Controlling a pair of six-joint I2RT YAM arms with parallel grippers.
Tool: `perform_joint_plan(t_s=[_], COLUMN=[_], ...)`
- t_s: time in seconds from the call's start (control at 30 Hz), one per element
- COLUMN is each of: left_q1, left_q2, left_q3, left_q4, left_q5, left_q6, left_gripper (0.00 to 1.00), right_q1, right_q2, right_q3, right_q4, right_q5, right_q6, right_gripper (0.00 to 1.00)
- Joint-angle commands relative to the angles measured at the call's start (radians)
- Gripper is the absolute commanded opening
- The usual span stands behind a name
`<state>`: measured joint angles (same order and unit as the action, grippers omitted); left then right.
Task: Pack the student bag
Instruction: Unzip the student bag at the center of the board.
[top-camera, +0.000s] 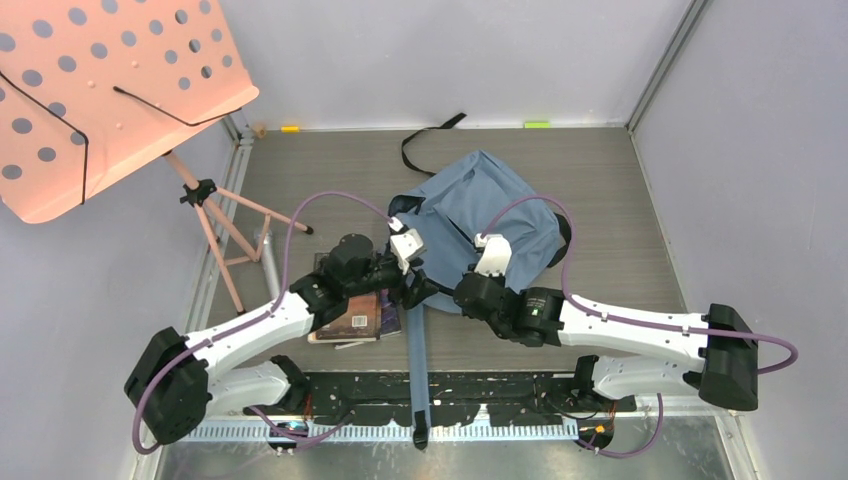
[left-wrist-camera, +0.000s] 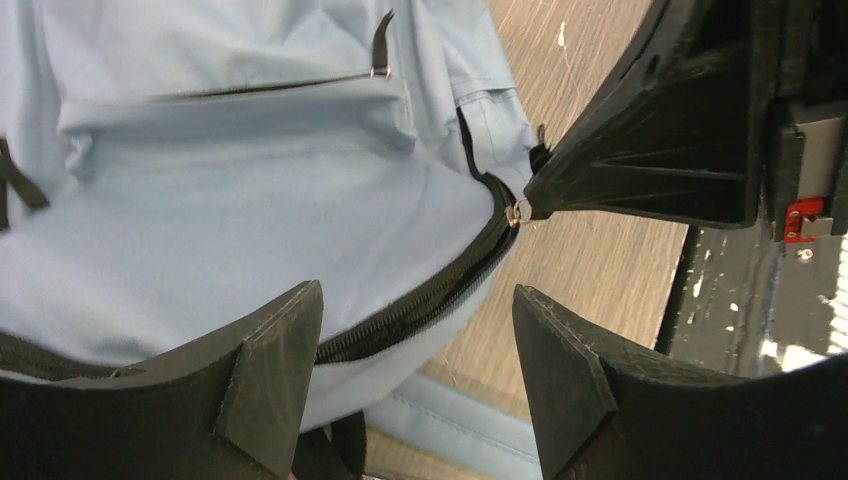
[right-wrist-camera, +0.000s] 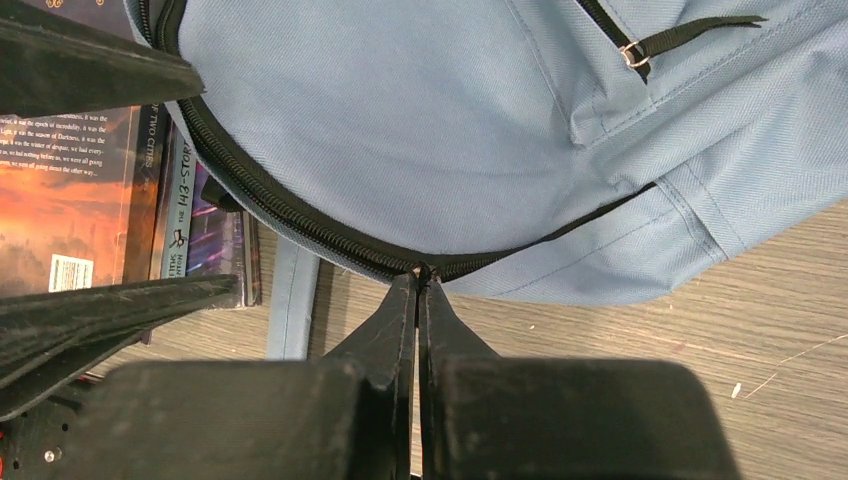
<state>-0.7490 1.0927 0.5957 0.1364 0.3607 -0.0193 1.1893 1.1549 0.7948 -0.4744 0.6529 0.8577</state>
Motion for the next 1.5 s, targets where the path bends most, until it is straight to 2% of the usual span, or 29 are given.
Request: perform_joint_plan(t_s=[0.0, 0.17, 0.3, 0.53, 0.67, 0.8, 0.9, 1.0, 1.17, 1.47], left_q1=[-0.05, -0.115, -0.122, -0.124, -0.131, -0.142, -0.16, -0.179, -0.205, -0.217], left_q2=[0.033, 0.1, 0.147, 0.225, 0.253, 0.255, 0.222, 0.183, 0.128, 0.086], left_q3=[0.001, 0.02, 0.025, 0.013, 0.025, 0.031, 0.001, -0.041, -0.095, -0.144], left_q4=[0.194, 0.22, 0.207, 0.238, 0.236, 0.188, 0.164, 0.146, 0.117, 0.141], left_q5=[-0.013, -0.035, -0.021, -0.084, -0.105, -0.12, -0.146, -0.18, -0.241, -0.287], left_q6=[0.163, 0.252, 0.26, 0.229, 0.213, 0.182, 0.162, 0.143, 0.112, 0.026], left_gripper=[0.72, 0.74, 0.74, 0.7, 0.57, 0.22, 0.08, 0.02, 0.01, 0.0], right_q1=[0.004, 0.004, 0.004, 0.004, 0.004, -0.009, -0.045, -0.113, -0.236, -0.277], right_q2=[-0.043, -0.05, -0.055, -0.06, -0.052, -0.034, -0.012, 0.02, 0.066, 0.144], right_q3=[-0.018, -0.024, -0.027, -0.033, -0.032, -0.022, 0.016, 0.045, 0.087, 0.072], right_q4=[0.035, 0.039, 0.04, 0.039, 0.04, 0.022, -0.026, -0.065, -0.105, -0.188], right_q5=[0.019, 0.019, 0.02, 0.025, 0.023, 0.028, 0.028, 0.001, -0.068, -0.082], right_q6=[0.041, 0.054, 0.053, 0.054, 0.053, 0.043, 0.036, 0.001, -0.048, -0.069], right_gripper=[0.0, 0.01, 0.01, 0.01, 0.01, 0.0, 0.0, 0.01, 0.01, 0.0])
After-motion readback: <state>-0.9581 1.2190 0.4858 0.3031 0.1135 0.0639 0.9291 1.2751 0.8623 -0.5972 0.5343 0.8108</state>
